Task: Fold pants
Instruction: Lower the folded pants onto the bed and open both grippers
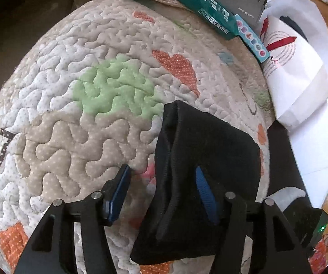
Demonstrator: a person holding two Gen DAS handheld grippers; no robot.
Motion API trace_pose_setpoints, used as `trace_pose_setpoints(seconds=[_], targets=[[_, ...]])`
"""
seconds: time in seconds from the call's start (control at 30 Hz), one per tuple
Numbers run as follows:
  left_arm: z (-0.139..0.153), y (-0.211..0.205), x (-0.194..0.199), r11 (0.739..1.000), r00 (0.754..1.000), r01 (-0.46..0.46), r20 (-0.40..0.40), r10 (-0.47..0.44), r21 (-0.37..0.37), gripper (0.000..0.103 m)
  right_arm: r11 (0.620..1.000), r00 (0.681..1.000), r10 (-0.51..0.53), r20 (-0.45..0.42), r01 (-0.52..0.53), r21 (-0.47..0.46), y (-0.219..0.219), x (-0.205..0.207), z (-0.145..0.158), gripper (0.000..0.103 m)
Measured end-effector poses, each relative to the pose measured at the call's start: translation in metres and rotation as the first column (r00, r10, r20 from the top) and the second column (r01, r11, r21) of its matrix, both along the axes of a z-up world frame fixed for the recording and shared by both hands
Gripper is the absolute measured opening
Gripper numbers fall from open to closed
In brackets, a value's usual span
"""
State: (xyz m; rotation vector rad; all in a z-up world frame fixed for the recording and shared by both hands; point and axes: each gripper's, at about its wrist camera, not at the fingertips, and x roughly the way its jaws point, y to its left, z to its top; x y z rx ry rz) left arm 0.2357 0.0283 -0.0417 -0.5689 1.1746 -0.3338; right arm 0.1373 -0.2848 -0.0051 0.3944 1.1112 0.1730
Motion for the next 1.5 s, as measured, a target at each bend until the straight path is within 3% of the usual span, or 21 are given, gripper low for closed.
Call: trace_pose_setpoints(seconds=[0.1,0.23,0.43,0.53,0.6,0.7,0.77,0.83,0.97,1.13,1.33,1.5], targets=[[0.014,-0.002,-0.004,1.0,1.0,-0.021,0.005,0.021,0.014,0.059,0.998,0.999,-0.038,-0.012,0.039,0.042,-0.008,-0.008,0.008,0.065],[0.029,0.021,-0.032,0.998,0.999,-0.053,0.007,0.053,0.027,0.06,0.996,0.997,-0.062,0.037,0.06,0.061,-0.015,-0.039,0.037,0.065],[0.044,0.049,-0.129,0.978,0.994,-0.093,0.069,0.081,0.189,0.062,0.997,0.996,-0.06,0.064,0.057,0.044,-0.006,-0.107,0.051,0.067],[0.054,0.05,-0.192,0.931,0.98,-0.142,0.179,0.084,0.336,0.064,0.999,0.996,-0.037,0.076,0.034,0.037,0.008,-0.143,0.047,0.067],[0.06,0.047,-0.22,0.899,0.965,-0.185,0.246,0.09,0.396,0.073,1.0,0.995,-0.025,0.097,0.026,-0.008,0.018,-0.16,0.045,0.067],[0.066,0.043,-0.262,0.856,0.926,-0.264,0.364,0.096,0.446,0.083,0.995,0.992,0.0,0.127,0.013,-0.096,0.032,-0.181,0.043,0.067],[0.066,0.035,-0.279,0.823,0.903,-0.276,0.426,0.046,0.496,0.086,0.991,0.99,-0.003,0.143,0.022,-0.133,0.037,-0.189,0.044,0.067],[0.064,0.027,-0.282,0.803,0.899,-0.256,0.438,-0.006,0.538,0.088,0.986,0.986,-0.005,0.168,0.033,-0.161,0.04,-0.195,0.046,0.067],[0.059,0.011,-0.28,0.809,0.907,-0.191,0.414,-0.071,0.557,0.088,0.976,0.981,-0.009,0.195,0.05,-0.211,0.046,-0.197,0.045,0.069],[0.052,-0.007,-0.281,0.808,0.904,-0.128,0.402,-0.143,0.575,0.088,0.97,0.986,-0.009,0.169,0.049,-0.237,0.052,-0.191,0.033,0.069],[0.048,-0.007,-0.277,0.845,0.919,-0.096,0.372,-0.127,0.525,0.088,0.969,0.987,-0.02,0.158,0.058,-0.242,0.054,-0.188,0.026,0.07],[0.05,-0.004,-0.279,0.842,0.917,-0.122,0.384,-0.107,0.526,0.088,0.968,0.987,-0.021,0.158,0.059,-0.243,0.055,-0.188,0.026,0.071]])
